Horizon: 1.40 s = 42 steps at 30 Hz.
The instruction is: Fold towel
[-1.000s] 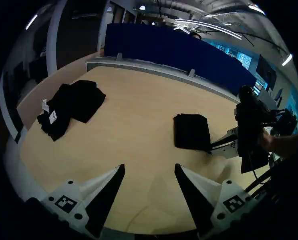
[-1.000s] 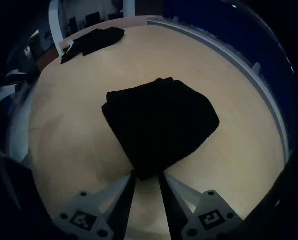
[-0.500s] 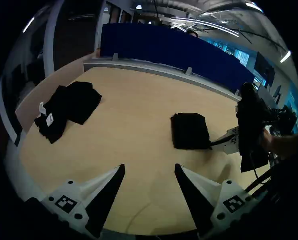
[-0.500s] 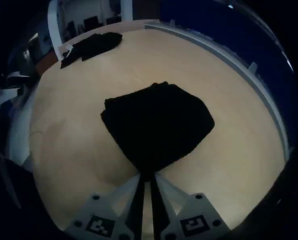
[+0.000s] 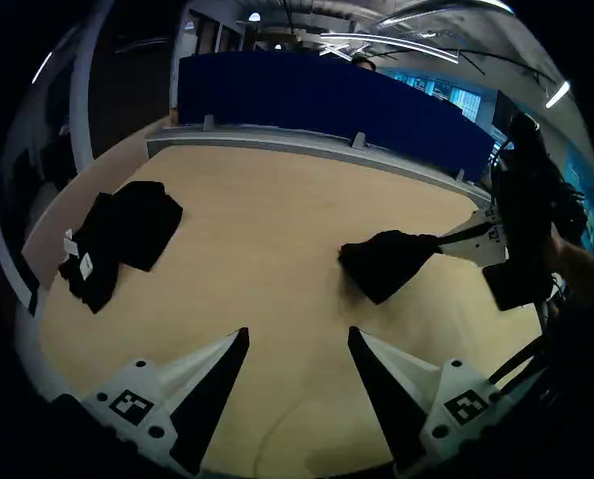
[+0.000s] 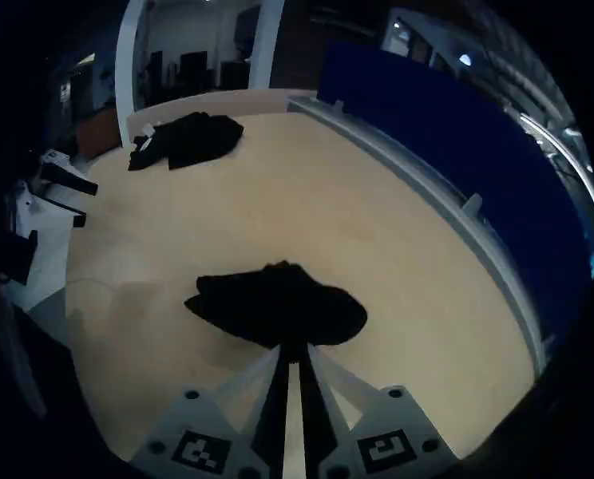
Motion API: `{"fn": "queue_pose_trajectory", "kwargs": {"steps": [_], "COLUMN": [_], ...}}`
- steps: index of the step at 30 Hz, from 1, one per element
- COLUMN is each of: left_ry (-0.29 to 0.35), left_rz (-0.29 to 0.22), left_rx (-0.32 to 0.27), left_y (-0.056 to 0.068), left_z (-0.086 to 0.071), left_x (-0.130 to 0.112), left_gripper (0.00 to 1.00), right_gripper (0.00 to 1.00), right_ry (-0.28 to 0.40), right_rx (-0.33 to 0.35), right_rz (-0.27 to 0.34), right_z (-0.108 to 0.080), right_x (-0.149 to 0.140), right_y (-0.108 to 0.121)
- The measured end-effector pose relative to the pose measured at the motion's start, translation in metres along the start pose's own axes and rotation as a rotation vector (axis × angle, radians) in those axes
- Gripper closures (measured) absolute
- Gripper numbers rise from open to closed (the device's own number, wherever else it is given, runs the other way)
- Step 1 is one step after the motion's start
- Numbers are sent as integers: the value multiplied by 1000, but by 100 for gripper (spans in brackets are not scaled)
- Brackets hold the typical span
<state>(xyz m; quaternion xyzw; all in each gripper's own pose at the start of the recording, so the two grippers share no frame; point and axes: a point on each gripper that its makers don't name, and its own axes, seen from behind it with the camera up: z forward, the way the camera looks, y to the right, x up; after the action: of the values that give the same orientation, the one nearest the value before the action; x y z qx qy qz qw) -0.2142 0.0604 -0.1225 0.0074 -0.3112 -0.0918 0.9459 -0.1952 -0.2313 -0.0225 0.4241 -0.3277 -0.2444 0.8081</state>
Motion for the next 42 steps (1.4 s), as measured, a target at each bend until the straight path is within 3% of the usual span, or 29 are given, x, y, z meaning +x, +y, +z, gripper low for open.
{"fn": "queue_pose_trajectory", "kwargs": {"steps": [8,15,30,42], "left_ry": [9,0,-26,-41], "left_rz": [46,88,121,151], "left_rx": [-41,-73,-104,-122], "left_y": [18,33,54,83], "left_z": [5,9,16,24], "left_x": [18,27,33,32], "left_gripper": [8,8,8,8], "right_gripper": [92,92,92,92], "right_ry": [77,81,26,-41], "right_rx": [-40,-68,-164,-242], "right_rz": [1,25,103,148], "right_z": [-50,-80,-150,-200], "right_x": [29,19,-55,-125], "right_y": [26,47,141,222]}}
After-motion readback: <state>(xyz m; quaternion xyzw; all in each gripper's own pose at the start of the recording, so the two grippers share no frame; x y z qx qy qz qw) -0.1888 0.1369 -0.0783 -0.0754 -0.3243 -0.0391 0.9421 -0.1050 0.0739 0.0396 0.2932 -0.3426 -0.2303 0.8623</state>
